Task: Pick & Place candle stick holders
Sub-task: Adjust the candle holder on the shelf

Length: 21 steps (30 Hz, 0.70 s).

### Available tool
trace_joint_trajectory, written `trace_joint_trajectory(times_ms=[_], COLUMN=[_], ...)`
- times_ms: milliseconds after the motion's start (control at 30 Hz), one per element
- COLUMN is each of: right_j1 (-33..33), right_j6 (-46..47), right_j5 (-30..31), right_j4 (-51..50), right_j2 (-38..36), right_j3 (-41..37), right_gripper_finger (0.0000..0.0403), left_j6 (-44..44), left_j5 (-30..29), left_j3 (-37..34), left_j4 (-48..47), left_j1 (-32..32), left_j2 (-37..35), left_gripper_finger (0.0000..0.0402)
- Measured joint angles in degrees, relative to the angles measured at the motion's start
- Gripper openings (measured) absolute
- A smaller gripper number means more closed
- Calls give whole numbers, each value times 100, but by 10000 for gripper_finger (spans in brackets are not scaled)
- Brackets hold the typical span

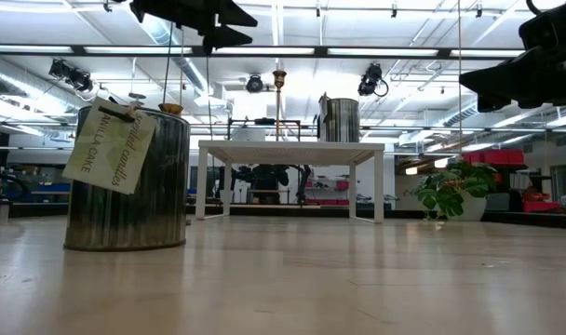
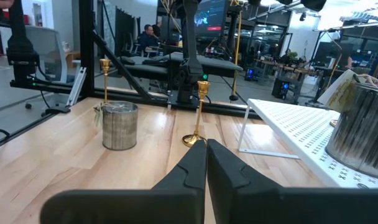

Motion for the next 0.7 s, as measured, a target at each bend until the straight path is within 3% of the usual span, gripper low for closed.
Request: trace_joint_trajectory(times_ms=[700], right_j1=[0], right_j6=[0], right_j5=[0], right_j4=[1], right_j2=[1], right_j3=[0], right_gripper_finger=[17], left_j6=[-30], left_j5=[0], left_j3=[0], left_j4=[-590], left_j1=[-63], left_j2=[-120], left_gripper_finger=[270])
